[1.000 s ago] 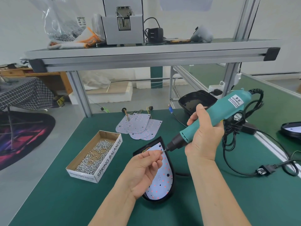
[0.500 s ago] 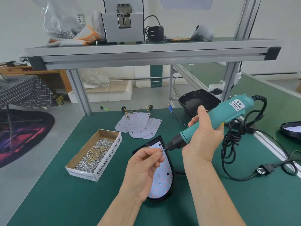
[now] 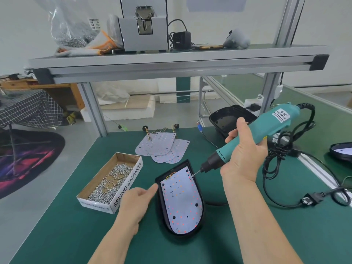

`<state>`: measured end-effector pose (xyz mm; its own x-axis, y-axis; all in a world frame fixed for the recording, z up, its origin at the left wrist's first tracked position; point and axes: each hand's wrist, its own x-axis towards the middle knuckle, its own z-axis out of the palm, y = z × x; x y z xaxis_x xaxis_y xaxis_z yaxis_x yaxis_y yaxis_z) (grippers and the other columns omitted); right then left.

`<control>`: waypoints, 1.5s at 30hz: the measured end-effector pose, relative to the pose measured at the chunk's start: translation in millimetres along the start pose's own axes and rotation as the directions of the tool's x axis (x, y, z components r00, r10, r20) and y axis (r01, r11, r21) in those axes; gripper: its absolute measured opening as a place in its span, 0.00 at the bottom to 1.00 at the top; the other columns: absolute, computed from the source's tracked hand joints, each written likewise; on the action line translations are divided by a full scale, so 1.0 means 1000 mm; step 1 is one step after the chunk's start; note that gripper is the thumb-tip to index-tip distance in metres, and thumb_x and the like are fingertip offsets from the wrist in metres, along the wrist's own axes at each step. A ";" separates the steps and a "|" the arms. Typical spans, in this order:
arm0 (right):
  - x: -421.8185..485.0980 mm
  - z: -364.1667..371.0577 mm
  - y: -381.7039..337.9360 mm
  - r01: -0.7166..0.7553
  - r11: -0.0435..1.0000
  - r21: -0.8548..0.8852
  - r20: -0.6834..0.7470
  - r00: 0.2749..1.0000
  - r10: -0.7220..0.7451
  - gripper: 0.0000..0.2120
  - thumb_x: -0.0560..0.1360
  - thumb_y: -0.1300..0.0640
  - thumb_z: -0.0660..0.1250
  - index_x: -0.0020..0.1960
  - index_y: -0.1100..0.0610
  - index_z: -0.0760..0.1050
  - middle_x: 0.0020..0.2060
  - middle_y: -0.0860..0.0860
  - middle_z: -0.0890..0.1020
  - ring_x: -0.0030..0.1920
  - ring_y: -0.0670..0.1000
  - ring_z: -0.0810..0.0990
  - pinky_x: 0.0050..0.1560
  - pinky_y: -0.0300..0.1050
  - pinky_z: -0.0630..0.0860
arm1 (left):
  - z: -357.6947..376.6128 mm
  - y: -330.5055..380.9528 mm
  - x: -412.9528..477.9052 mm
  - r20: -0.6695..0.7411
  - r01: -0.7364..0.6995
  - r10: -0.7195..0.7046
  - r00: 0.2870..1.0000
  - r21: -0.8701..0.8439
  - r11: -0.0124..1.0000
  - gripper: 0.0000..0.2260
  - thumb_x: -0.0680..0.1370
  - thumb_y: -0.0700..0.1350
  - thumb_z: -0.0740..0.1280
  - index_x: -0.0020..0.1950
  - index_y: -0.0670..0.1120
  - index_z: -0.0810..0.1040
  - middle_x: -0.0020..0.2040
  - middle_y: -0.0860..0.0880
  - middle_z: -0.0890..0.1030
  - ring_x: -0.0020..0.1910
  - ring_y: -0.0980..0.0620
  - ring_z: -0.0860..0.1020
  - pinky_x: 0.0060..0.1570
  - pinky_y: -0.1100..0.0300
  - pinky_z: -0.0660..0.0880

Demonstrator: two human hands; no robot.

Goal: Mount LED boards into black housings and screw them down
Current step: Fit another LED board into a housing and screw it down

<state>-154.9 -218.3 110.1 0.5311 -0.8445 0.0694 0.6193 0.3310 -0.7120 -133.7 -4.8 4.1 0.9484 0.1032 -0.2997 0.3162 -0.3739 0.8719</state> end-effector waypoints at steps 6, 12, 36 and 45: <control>0.001 0.004 0.007 0.027 0.998 -0.053 0.087 0.996 -0.022 0.11 0.74 0.60 0.75 0.44 0.55 0.72 0.28 0.48 0.78 0.26 0.47 0.74 0.31 0.40 0.74 | 0.022 0.018 0.001 0.127 -0.060 0.021 0.992 0.312 0.948 0.27 0.57 0.66 0.75 0.32 0.46 0.67 0.29 0.51 0.71 0.30 0.48 0.69 0.33 0.59 0.62; 0.009 0.003 0.013 0.164 0.966 -0.197 0.183 0.975 -0.128 0.10 0.72 0.59 0.75 0.41 0.53 0.73 0.30 0.48 0.78 0.27 0.48 0.75 0.32 0.42 0.74 | 0.044 0.028 0.006 0.366 0.076 -0.056 0.929 -0.040 0.996 0.16 0.65 0.49 0.79 0.50 0.45 0.86 0.43 0.51 0.87 0.44 0.51 0.86 0.40 0.63 0.78; 0.038 -0.006 0.057 0.242 0.811 -0.533 0.197 0.967 -0.160 0.11 0.69 0.48 0.74 0.40 0.50 0.73 0.35 0.57 0.81 0.37 0.65 0.80 0.39 0.60 0.81 | 0.054 0.032 0.013 0.409 0.147 -0.075 0.909 -0.145 0.978 0.08 0.73 0.34 0.72 0.52 0.39 0.84 0.44 0.45 0.87 0.40 0.48 0.86 0.36 0.60 0.79; 0.041 -0.006 0.061 0.248 0.801 -0.545 0.209 0.965 -0.157 0.11 0.69 0.48 0.74 0.40 0.51 0.73 0.34 0.56 0.81 0.36 0.65 0.80 0.39 0.59 0.81 | 0.055 0.033 0.013 0.406 0.152 -0.082 0.910 -0.142 0.978 0.09 0.73 0.34 0.73 0.53 0.40 0.84 0.44 0.45 0.87 0.42 0.47 0.86 0.41 0.58 0.80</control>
<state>-98.5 -235.3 65.5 0.5363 -0.7792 0.3245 0.3121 -0.1741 -0.9340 -112.2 -66.0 7.6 0.8281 -0.2499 -0.5018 0.4565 -0.2189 0.8624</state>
